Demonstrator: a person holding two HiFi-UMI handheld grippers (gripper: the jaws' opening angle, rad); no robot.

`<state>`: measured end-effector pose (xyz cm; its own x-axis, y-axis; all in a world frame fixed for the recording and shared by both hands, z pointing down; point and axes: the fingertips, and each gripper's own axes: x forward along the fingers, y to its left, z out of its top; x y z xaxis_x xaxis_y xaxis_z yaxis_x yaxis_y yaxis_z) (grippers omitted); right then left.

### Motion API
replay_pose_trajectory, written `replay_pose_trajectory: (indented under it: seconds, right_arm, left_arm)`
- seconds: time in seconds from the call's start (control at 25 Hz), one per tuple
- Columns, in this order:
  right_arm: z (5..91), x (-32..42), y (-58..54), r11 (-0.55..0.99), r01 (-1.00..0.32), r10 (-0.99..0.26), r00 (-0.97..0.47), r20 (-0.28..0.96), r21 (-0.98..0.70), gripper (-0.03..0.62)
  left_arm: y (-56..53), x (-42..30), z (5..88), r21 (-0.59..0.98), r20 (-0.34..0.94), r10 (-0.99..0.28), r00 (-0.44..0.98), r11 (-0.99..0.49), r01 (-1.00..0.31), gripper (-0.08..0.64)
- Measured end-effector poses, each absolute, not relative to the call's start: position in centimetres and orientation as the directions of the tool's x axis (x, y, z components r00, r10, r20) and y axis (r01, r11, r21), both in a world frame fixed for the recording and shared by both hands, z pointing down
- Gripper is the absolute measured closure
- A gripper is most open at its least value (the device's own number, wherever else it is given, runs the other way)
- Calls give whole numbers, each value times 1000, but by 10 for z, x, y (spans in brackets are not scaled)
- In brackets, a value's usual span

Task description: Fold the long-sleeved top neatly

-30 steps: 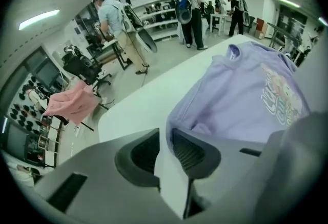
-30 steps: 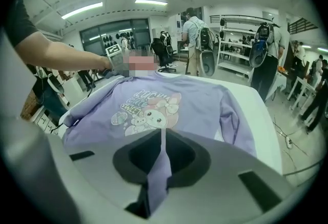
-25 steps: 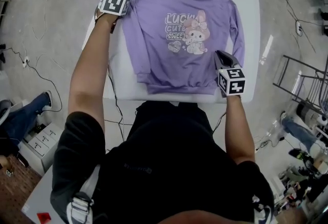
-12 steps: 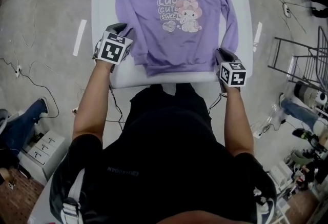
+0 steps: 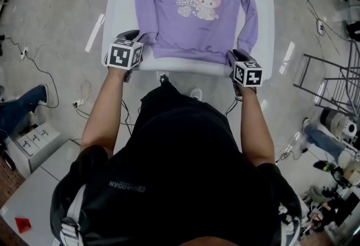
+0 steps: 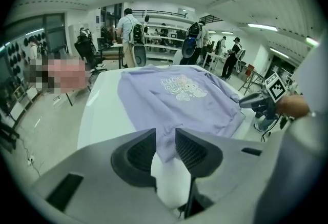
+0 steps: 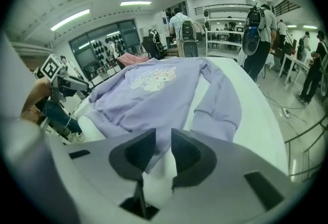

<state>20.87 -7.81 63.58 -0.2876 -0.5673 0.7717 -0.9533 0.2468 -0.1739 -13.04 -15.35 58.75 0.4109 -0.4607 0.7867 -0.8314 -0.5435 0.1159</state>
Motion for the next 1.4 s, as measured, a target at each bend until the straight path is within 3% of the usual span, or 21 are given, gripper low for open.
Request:
replay_pose_trajectory:
  seconds: [0.28,0.56,0.76,1.12,1.24,1.32,1.4]
  right_arm:
    - [633,205,-56,294,-916,-538,-396,744,-274,468]
    - [661,200,-54,203,-904,-486,-427,762,-377,481]
    - [664,206,-55,200,-905,-478,-424,769,-375,574]
    - [659,208,-24,251,-888,-448,-460,767,-385,575]
    - [664,207,-22,238,-889,-426,-458,780,-391,562]
    - [652,208,-27,267,-887,-440,-461,771,-378,467]
    - [634,222,-43,279,-897,-497,-439,748,-341,462]
  left_arm:
    - [-88,-120,625,136,845,-411,342,-453,-881,413]
    - [-87,-92,656,311,822,-390,415,-302,-901,408]
    - [-94,-98,662,241,833,-429,350,-289,-927,524]
    - [-47,-114,663,267,849,-385,363,-280,-922,532]
    - [-46,-115,664,273,848,-386,362,-265,-925,531]
    - [-45,-114,656,254,851,-382,360,-299,-920,485]
    - [-46,-113,647,232,847,-392,358,-332,-914,476]
